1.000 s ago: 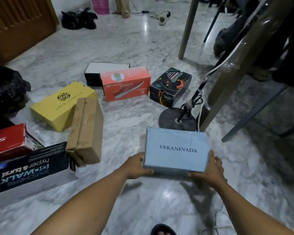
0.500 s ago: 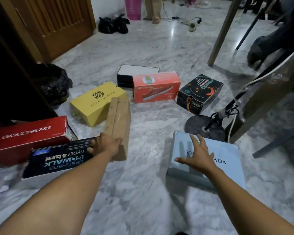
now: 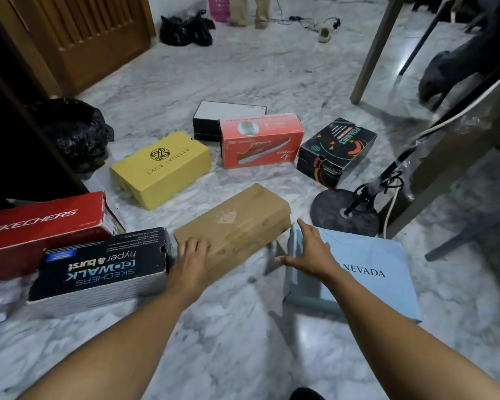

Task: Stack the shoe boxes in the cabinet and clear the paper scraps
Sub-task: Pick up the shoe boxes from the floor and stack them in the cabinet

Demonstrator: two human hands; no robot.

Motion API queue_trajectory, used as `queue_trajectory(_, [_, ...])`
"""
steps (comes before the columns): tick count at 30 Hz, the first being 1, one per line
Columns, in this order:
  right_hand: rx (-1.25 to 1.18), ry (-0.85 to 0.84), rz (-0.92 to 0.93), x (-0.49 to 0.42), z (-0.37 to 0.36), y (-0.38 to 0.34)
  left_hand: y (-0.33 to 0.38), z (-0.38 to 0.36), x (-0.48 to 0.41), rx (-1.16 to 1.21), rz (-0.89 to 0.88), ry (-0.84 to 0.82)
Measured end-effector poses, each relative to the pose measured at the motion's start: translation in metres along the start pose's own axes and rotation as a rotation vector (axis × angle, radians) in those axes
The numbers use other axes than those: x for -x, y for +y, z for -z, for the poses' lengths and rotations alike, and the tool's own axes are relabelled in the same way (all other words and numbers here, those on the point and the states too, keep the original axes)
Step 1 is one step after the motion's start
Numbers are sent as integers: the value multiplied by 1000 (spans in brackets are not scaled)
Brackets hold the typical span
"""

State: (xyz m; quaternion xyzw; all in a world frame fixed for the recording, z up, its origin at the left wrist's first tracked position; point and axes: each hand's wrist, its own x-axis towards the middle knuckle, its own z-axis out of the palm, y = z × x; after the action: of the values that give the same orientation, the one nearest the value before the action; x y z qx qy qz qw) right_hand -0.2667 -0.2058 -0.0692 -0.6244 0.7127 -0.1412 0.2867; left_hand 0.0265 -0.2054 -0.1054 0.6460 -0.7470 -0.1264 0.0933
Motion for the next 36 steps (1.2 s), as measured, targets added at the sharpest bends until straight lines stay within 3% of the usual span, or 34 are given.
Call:
queue_trajectory(4, [-63, -57, 20, -9, -9, -8, -24, -10, 12, 44, 13, -182])
queue_trajectory(9, [-118, -104, 4, -29, -16, -26, -24, -23, 16, 351, 278, 42])
queue_trajectory(15, [76, -170, -39, -53, -29, -50, -8, -31, -5, 517, 610, -31])
queue_trajectory(18, [115, -193, -112, -53, -28, -51, -5, -32, -2, 596, 690, -62])
queue_trajectory(22, [59, -118, -91, -38, 0, -49, -18, -29, -2, 718, 609, -83])
queue_trajectory(25, [-125, -46, -3, -16, 34, -53, -14, 8, -1, 791, 487, -49])
queue_trajectory(32, [-409, 252, 190, 43, 114, -139, 3, 165, 6, 886, 230, 202])
queue_trajectory(36, [-465, 240, 315, 94, 139, -213, -6, 264, 54, 810, 199, 371])
